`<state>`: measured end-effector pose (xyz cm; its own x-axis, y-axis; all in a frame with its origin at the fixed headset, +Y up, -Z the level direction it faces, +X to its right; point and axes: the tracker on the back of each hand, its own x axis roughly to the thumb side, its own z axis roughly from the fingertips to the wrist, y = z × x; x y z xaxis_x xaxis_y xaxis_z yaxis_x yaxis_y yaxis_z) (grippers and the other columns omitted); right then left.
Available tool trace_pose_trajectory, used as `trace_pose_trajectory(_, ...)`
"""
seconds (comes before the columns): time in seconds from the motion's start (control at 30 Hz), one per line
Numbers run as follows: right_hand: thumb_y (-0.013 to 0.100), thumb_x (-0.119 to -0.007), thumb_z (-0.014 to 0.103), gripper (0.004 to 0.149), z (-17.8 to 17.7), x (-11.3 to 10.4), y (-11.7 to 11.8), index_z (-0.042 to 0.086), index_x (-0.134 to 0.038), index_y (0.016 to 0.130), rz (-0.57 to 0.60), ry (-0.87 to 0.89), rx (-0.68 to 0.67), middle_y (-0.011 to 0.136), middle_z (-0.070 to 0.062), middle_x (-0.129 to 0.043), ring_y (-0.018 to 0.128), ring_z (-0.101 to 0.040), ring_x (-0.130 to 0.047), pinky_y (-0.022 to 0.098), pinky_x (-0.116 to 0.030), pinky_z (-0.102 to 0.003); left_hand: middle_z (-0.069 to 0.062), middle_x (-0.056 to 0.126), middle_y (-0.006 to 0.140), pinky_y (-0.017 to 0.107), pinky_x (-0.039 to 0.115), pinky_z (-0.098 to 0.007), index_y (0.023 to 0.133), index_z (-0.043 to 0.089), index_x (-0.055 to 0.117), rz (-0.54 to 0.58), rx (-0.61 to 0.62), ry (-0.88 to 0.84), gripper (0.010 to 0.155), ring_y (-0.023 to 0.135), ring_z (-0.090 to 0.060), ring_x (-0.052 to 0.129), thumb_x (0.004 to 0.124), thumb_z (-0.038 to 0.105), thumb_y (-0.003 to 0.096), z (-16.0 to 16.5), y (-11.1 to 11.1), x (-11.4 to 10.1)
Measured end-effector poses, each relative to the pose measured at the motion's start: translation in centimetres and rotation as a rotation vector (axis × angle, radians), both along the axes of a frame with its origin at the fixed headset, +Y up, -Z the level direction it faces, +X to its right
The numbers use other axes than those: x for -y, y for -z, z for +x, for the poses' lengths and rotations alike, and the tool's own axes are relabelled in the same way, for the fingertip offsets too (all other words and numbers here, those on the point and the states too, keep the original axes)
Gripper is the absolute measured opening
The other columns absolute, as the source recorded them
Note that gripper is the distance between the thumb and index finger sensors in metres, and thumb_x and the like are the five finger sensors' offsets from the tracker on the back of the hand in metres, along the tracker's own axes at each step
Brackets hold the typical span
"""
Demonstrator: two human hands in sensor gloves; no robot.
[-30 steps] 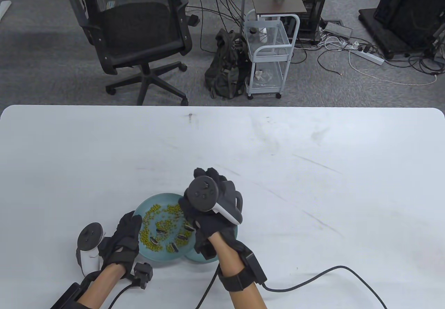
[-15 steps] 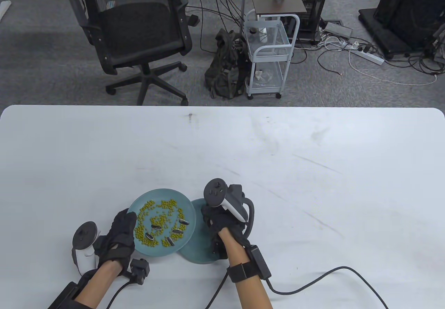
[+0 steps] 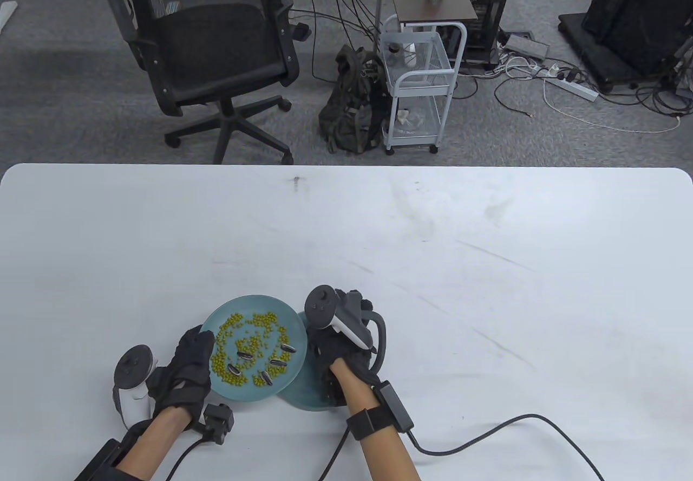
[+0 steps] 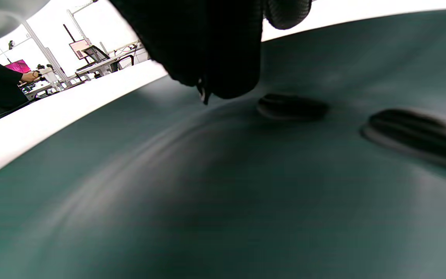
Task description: Pick sunflower seeds with hand pinch into plate
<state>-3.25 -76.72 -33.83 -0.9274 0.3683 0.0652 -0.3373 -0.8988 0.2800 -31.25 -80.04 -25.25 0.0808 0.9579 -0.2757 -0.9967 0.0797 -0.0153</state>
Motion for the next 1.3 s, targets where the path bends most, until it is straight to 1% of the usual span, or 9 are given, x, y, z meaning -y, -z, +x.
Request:
trace_pose_trajectory(0.1, 0.055, -0.088, 0.024, 0.034, 0.0, 0.0, 0.0, -0.003, -0.091, 0.076, 0.003, 0.001, 0.006, 0.111, -0.035, -0.045, 0.098, -0.068, -0.032, 0.065, -0.027, -0.078, -0.004, 0.085, 0.081, 0.040, 0.086, -0.037, 0.100, 0.018, 0.045, 0.001, -0.004, -0.001, 0.046, 0.046, -0.017, 0.103, 0.057, 0.042, 0.0630, 0.0, 0.0, 0.0)
trace_pose_trajectory(0.37, 0.055, -0.088, 0.024, 0.034, 0.6, -0.7, 0.0, -0.003, -0.091, 0.075, 0.011, 0.044, 0.034, 0.111, -0.036, -0.046, 0.098, -0.068, -0.032, 0.065, -0.027, -0.078, -0.004, 0.085, 0.080, 0.040, 0.086, -0.037, 0.100, 0.018, 0.045, 0.002, 0.001, -0.004, 0.046, 0.046, -0.017, 0.103, 0.057, 0.042, 0.0629, 0.0, 0.0, 0.0)
trace_pose_trajectory(0.7, 0.055, -0.088, 0.024, 0.034, 1.0, -1.0, 0.0, -0.003, -0.091, 0.075, 0.011, 0.062, 0.052, 0.111, -0.036, -0.045, 0.098, -0.068, -0.032, 0.065, -0.027, -0.078, -0.004, 0.085, 0.080, 0.040, 0.086, -0.037, 0.100, 0.017, 0.045, 0.001, -0.001, -0.006, 0.046, 0.045, -0.018, 0.103, 0.057, 0.042, 0.0629, 0.0, -0.1, 0.0)
trace_pose_trajectory(0.8, 0.055, -0.088, 0.024, 0.034, 1.1, -1.5, 0.0, -0.003, -0.091, 0.075, 0.017, 0.079, 0.060, 0.111, -0.036, -0.045, 0.098, -0.068, -0.032, 0.065, -0.027, -0.078, -0.004, 0.085, 0.081, 0.040, 0.086, -0.037, 0.100, 0.018, 0.045, 0.001, 0.008, -0.008, 0.046, 0.046, -0.017, 0.103, 0.057, 0.042, 0.0630, 0.0, -0.1, 0.1)
trace_pose_trajectory(0.9, 0.055, -0.088, 0.024, 0.035, 1.4, -2.5, -0.1, -0.003, -0.091, 0.075, 0.041, 0.100, 0.066, 0.111, -0.036, -0.045, 0.098, -0.068, -0.031, 0.065, -0.026, -0.078, -0.004, 0.085, 0.080, 0.040, 0.086, -0.037, 0.100, 0.017, 0.045, 0.003, 0.004, -0.007, 0.046, 0.045, -0.017, 0.103, 0.057, 0.042, 0.0629, 0.0, -0.1, 0.0)
trace_pose_trajectory(1.0, 0.055, -0.088, 0.024, 0.034, 1.6, -4.0, -0.4, -0.004, -0.092, 0.075, 0.096, 0.099, 0.081, 0.111, -0.037, -0.044, 0.098, -0.069, -0.030, 0.065, -0.025, -0.079, -0.004, 0.085, 0.081, 0.040, 0.086, -0.037, 0.100, 0.018, 0.045, 0.004, 0.014, -0.010, 0.046, 0.046, -0.017, 0.103, 0.057, 0.042, 0.0631, 0.1, -0.1, 0.0)
trace_pose_trajectory(1.13, 0.055, -0.088, 0.025, 0.034, 1.2, -6.2, -1.0, -0.003, -0.092, 0.074, 0.154, 0.094, 0.047, 0.111, -0.037, -0.044, 0.098, -0.069, -0.029, 0.065, -0.024, -0.079, -0.003, 0.085, 0.081, 0.040, 0.086, -0.037, 0.100, 0.018, 0.045, 0.011, 0.022, -0.006, 0.046, 0.046, -0.017, 0.103, 0.057, 0.042, 0.0631, 0.2, -0.1, 0.0)
trace_pose_trajectory(1.2, 0.055, -0.089, 0.025, 0.034, 0.4, -7.5, -1.6, -0.003, -0.092, 0.075, 0.174, 0.109, 0.008, 0.111, -0.037, -0.044, 0.098, -0.069, -0.028, 0.065, -0.024, -0.079, -0.004, 0.085, 0.081, 0.040, 0.086, -0.037, 0.100, 0.018, 0.045, 0.015, 0.030, -0.006, 0.046, 0.046, -0.017, 0.103, 0.057, 0.042, 0.0631, 0.3, -0.1, -0.1)
trace_pose_trajectory(1.3, 0.055, -0.089, 0.025, 0.035, -1.2, -8.9, -2.6, -0.003, -0.091, 0.075, 0.197, 0.112, -0.075, 0.112, -0.038, -0.042, 0.098, -0.070, -0.026, 0.065, -0.022, -0.079, -0.004, 0.085, 0.081, 0.040, 0.086, -0.037, 0.100, 0.018, 0.045, 0.027, 0.044, 0.000, 0.046, 0.045, -0.017, 0.103, 0.057, 0.042, 0.0630, 0.6, -0.2, -0.2)
